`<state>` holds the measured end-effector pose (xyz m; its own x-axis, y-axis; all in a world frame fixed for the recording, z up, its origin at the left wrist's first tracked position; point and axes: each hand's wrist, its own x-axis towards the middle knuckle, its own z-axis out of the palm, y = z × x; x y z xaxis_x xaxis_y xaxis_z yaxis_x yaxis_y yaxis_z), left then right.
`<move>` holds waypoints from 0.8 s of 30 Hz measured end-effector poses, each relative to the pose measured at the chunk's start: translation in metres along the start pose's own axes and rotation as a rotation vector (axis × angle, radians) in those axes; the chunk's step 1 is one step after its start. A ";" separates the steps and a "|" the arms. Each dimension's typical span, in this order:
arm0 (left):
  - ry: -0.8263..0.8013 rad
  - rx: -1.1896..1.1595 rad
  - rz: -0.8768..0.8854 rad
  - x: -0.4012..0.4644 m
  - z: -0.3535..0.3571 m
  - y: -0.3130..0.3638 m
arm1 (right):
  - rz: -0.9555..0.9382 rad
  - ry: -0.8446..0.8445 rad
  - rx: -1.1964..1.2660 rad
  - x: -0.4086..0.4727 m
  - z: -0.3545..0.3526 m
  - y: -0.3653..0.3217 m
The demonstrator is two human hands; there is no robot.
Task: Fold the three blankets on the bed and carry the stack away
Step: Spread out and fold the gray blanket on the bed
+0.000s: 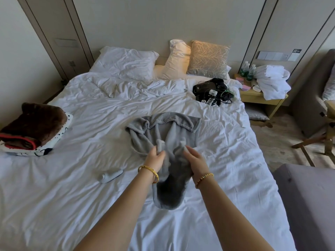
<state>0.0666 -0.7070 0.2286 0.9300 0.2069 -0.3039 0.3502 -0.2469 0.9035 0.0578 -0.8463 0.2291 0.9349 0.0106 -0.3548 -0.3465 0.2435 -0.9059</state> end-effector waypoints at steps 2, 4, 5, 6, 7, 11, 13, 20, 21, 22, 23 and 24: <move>-0.107 -0.049 0.016 -0.003 0.008 0.002 | 0.020 -0.142 -0.183 -0.005 0.013 -0.003; -0.143 -0.068 0.013 -0.003 0.012 0.001 | 0.011 -0.175 -0.337 -0.008 0.020 -0.001; -0.149 -0.051 0.000 -0.002 0.012 0.000 | -0.004 -0.165 -0.414 -0.009 0.021 -0.001; -0.148 -0.033 -0.017 -0.002 0.011 -0.003 | -0.007 -0.153 -0.486 -0.008 0.021 -0.001; -0.139 -0.022 -0.032 -0.002 0.010 -0.005 | -0.006 -0.144 -0.533 -0.009 0.020 0.000; -0.020 -0.041 -0.007 -0.003 0.007 -0.010 | -0.056 0.093 -0.731 0.000 0.015 0.003; 0.093 0.025 0.033 -0.002 0.004 -0.008 | -0.178 0.379 -0.885 0.000 0.012 0.003; 0.044 0.014 0.139 -0.003 0.011 0.002 | -0.264 0.144 -0.534 -0.005 0.029 0.006; 0.038 0.018 0.131 0.000 0.012 0.001 | -0.199 0.096 -0.496 -0.002 0.029 0.006; 0.032 0.006 0.099 0.002 0.011 0.000 | -0.119 0.063 -0.468 0.000 0.027 0.006; 0.020 -0.017 0.057 0.003 0.010 0.000 | -0.053 0.051 -0.438 0.002 0.025 0.005; 0.000 -0.036 0.021 0.005 0.008 -0.001 | -0.019 0.062 -0.401 0.004 0.021 0.003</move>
<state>0.0713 -0.7134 0.2238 0.9372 0.2019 -0.2843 0.3258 -0.2166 0.9203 0.0622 -0.8247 0.2294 0.9393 -0.0519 -0.3391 -0.3431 -0.1542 -0.9266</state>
